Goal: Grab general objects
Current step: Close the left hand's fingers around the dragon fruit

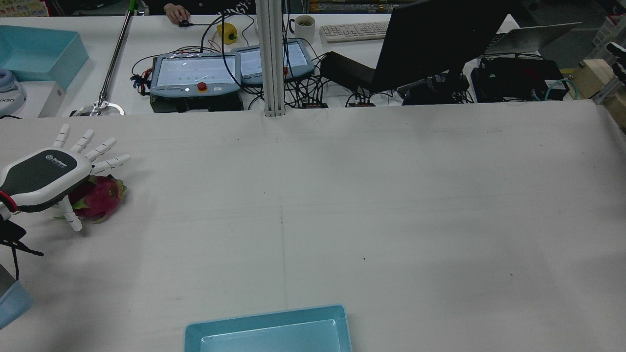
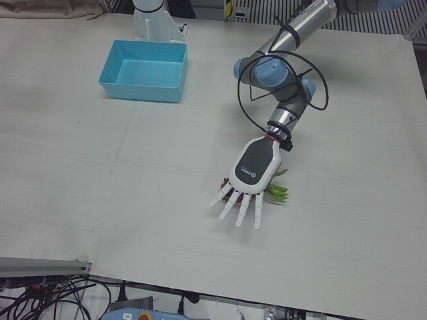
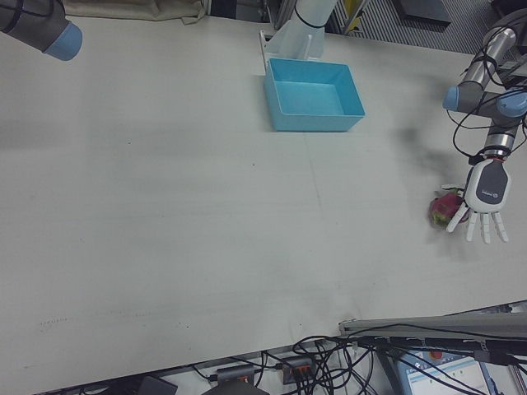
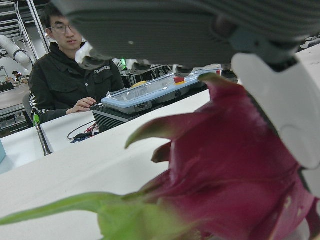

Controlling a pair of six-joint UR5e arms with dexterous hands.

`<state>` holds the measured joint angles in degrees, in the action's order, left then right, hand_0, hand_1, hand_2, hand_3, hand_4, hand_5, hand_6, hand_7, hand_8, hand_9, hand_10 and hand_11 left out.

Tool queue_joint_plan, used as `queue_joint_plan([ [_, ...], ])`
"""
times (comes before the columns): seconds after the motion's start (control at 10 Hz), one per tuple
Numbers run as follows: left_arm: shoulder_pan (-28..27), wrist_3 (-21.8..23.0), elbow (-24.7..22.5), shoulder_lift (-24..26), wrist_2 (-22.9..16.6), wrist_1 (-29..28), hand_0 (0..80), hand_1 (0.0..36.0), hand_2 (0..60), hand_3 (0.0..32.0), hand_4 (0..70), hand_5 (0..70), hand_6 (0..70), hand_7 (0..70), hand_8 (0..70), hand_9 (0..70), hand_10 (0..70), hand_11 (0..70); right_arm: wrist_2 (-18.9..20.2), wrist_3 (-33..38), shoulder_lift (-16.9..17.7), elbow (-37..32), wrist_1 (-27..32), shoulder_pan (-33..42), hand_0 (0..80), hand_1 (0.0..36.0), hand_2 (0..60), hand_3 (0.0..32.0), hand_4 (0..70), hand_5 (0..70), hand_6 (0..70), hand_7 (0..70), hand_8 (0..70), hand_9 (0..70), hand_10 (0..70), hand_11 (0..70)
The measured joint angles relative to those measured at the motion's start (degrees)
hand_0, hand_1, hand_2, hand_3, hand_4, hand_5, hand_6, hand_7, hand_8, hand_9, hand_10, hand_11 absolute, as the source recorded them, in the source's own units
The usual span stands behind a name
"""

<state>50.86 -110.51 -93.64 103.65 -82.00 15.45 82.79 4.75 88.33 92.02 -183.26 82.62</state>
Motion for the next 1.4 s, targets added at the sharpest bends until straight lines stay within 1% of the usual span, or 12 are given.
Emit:
queue_joint_plan([
  [0.1, -0.50, -0.28, 1.24, 0.34, 0.17, -0.45, 47.4, 18.2, 10.7, 28.6, 0.0, 0.0, 0.0, 0.0, 0.0, 0.0, 0.0, 0.0, 0.00, 0.00, 0.00, 0.00, 0.00, 0.00, 0.0, 0.0, 0.0, 0.0, 0.0, 0.0, 0.0, 0.0, 0.0, 0.0, 0.0, 0.0],
  [0.2, -0.86, -0.52, 1.94, 0.53, 0.32, -0.72, 46.2, 15.9, 11.4, 16.6, 0.0, 0.0, 0.0, 2.6, 0.0, 0.0, 0.0, 0.0, 0.02, 0.02, 0.00, 0.00, 0.00, 0.00, 0.0, 0.0, 0.0, 0.0, 0.0, 0.0, 0.0, 0.0, 0.0, 0.0, 0.0, 0.0],
  [0.3, -1.02, -0.71, 2.14, 0.58, 0.45, -0.87, 43.1, 9.5, 9.5, 0.0, 9.1, 11.2, 0.0, 20.4, 3.3, 2.6, 0.0, 0.0, 0.03, 0.03, 0.00, 0.00, 0.00, 0.00, 0.0, 0.0, 0.0, 0.0, 0.0, 0.0, 0.0, 0.0, 0.0, 0.0, 0.0, 0.0],
  [0.5, -1.07, -0.90, 1.74, 0.49, 1.50, -1.08, 41.7, 4.1, 5.9, 0.0, 42.9, 36.4, 7.4, 34.0, 9.1, 5.4, 0.0, 0.0, 0.01, 0.01, 0.00, 0.00, 0.00, 0.00, 0.0, 0.0, 0.0, 0.0, 0.0, 0.0, 0.0, 0.0, 0.0, 0.0, 0.0, 0.0],
  [0.6, -1.12, -0.96, 1.50, 0.38, 2.24, -1.23, 42.2, 3.1, 7.3, 0.0, 56.7, 43.5, 12.8, 42.0, 13.4, 10.0, 0.0, 0.0, 0.00, 0.00, 0.00, 0.00, 0.00, 0.00, 0.0, 0.0, 0.0, 0.0, 0.0, 0.0, 0.0, 0.0, 0.0, 0.0, 0.0, 0.0],
  [0.7, -1.18, -1.01, 1.51, 0.26, 2.79, -1.63, 44.6, 4.8, 12.1, 0.0, 63.3, 47.6, 18.0, 49.6, 16.0, 17.9, 2.5, 3.0, 0.00, 0.00, 0.00, 0.00, 0.00, 0.00, 0.0, 0.0, 0.0, 0.0, 0.0, 0.0, 0.0, 0.0, 0.0, 0.0, 0.0, 0.0],
  [0.8, -1.23, -1.06, 1.67, 0.05, 3.07, -2.37, 45.7, 6.2, 17.6, 0.0, 68.3, 51.4, 25.6, 58.4, 20.4, 28.1, 12.1, 16.8, 0.00, 0.00, 0.00, 0.00, 0.00, 0.00, 0.0, 0.0, 0.0, 0.0, 0.0, 0.0, 0.0, 0.0, 0.0, 0.0, 0.0, 0.0],
  [0.9, -1.26, -1.08, 1.85, -0.27, 3.22, -3.28, 45.0, 4.0, 19.7, 0.0, 66.8, 52.0, 41.8, 70.0, 32.9, 43.7, 37.4, 52.2, 0.00, 0.00, 0.00, 0.00, 0.00, 0.00, 0.0, 0.0, 0.0, 0.0, 0.0, 0.0, 0.0, 0.0, 0.0, 0.0, 0.0, 0.0],
  [1.0, -1.27, -1.08, 1.96, -0.53, 3.28, -3.98, 41.4, 0.2, 15.1, 0.0, 65.9, 53.3, 53.3, 70.0, 46.0, 54.9, 58.1, 70.0, 0.00, 0.00, 0.00, 0.00, 0.00, 0.00, 0.0, 0.0, 0.0, 0.0, 0.0, 0.0, 0.0, 0.0, 0.0, 0.0, 0.0, 0.0],
  [1.1, -1.29, -1.03, 2.00, -0.67, 3.31, -4.34, 36.6, 0.0, 12.0, 0.0, 69.3, 59.1, 68.9, 70.0, 62.5, 70.0, 70.0, 70.0, 0.00, 0.00, 0.00, 0.00, 0.00, 0.00, 0.0, 0.0, 0.0, 0.0, 0.0, 0.0, 0.0, 0.0, 0.0, 0.0, 0.0, 0.0],
  [1.2, -1.32, -0.99, 2.06, -0.73, 3.32, -4.55, 30.0, 0.0, 13.3, 0.0, 70.0, 65.8, 70.0, 70.0, 70.0, 70.0, 70.0, 70.0, 0.00, 0.00, 0.00, 0.00, 0.00, 0.00, 0.0, 0.0, 0.0, 0.0, 0.0, 0.0, 0.0, 0.0, 0.0, 0.0, 0.0, 0.0],
  [1.4, -1.32, -0.64, 1.90, -0.60, 3.10, -4.47, 23.1, 0.0, 24.7, 0.0, 70.0, 70.0, 70.0, 70.0, 70.0, 70.0, 70.0, 70.0, 0.02, 0.00, 0.00, 0.00, -0.02, 0.00, 0.0, 0.0, 0.0, 0.0, 0.0, 0.0, 0.0, 0.0, 0.0, 0.0, 0.0, 0.0],
])
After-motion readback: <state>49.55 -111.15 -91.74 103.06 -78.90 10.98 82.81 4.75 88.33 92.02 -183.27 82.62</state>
